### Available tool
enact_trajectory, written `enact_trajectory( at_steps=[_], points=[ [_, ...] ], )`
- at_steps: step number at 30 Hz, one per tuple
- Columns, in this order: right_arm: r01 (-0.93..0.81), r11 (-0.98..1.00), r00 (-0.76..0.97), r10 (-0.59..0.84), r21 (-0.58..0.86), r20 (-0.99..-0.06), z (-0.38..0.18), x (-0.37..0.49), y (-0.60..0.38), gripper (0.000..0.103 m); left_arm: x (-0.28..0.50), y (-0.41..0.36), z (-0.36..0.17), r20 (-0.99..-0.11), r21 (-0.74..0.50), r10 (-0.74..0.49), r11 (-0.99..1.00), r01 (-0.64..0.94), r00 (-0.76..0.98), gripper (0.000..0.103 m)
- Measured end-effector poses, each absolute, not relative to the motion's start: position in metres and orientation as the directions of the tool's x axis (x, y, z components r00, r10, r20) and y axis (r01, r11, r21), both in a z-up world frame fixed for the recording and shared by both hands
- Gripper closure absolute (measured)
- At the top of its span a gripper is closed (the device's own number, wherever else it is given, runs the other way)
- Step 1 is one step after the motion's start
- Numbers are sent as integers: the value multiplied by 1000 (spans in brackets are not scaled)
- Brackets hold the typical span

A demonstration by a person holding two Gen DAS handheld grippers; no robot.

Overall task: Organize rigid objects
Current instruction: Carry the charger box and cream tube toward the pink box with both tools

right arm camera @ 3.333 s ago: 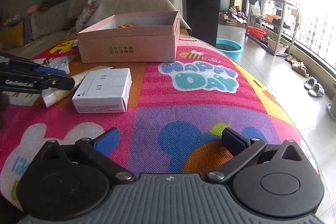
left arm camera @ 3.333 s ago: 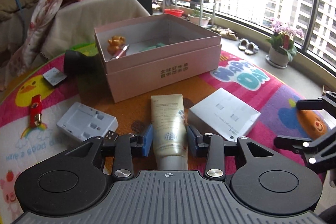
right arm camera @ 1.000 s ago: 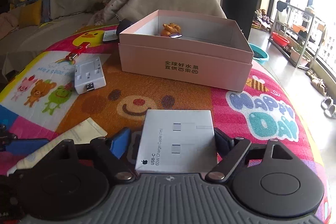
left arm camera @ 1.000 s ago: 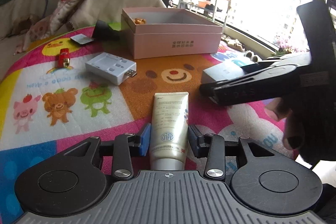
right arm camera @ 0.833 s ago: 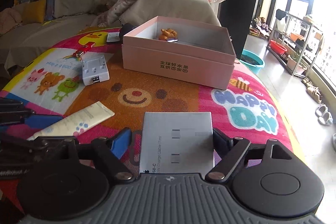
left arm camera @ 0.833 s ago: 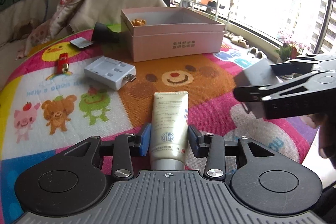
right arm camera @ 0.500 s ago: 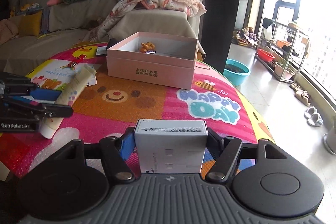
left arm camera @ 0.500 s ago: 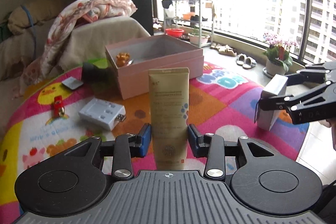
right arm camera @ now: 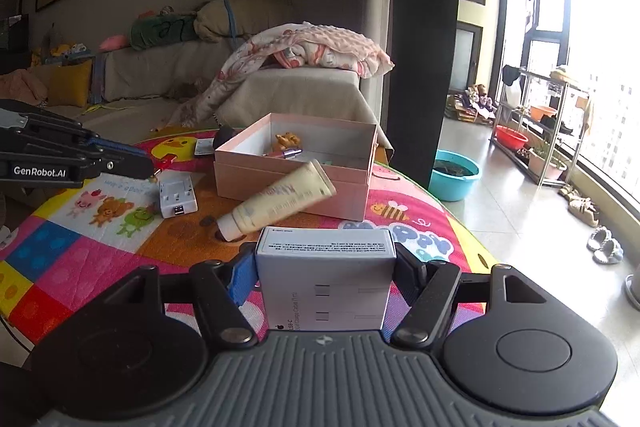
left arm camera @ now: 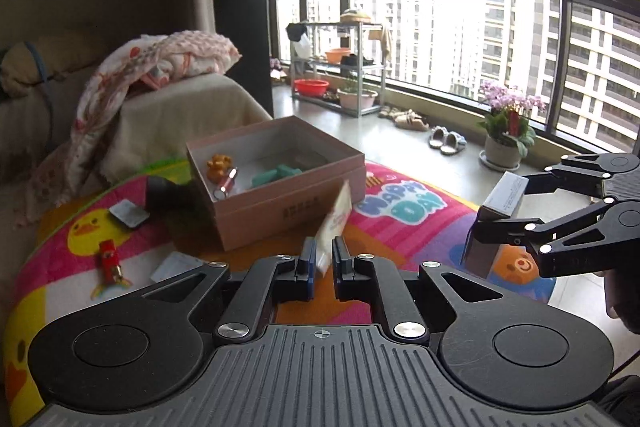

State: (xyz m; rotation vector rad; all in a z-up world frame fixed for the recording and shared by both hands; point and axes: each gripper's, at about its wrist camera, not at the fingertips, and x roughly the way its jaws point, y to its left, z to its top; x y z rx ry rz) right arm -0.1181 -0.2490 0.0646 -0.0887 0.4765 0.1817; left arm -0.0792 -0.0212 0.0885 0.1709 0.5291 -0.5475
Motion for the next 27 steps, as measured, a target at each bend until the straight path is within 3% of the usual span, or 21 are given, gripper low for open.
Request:
enact_trajectory(
  at_steps=[9, 12, 17, 19, 20, 27],
  points=[
    [-198, 980, 811, 146, -31, -566, 31, -101, -240, 34, -39, -55, 56, -613, 41, -481, 772, 634, 626, 88],
    [-196, 979, 823, 137, -50, -551, 27, -100, -234, 34, -18, -78, 53, -632, 58, -501, 730, 681, 591, 88],
    [-203, 978, 828, 143, -52, -543, 23, -97, -234, 34, 25, -115, 33, -709, 139, -418, 707, 693, 569, 86],
    [-205, 978, 827, 147, -47, -542, 22, -95, -235, 34, 35, -122, 24, -722, 147, -411, 695, 703, 557, 65],
    [-207, 978, 826, 152, -41, -543, 22, -93, -236, 34, 39, -124, 20, -732, 145, -406, 691, 708, 547, 61],
    [-212, 977, 813, 164, -22, -558, 12, -81, -237, 33, 65, -129, 12, -747, 42, -434, 725, 687, 503, 58]
  ],
)
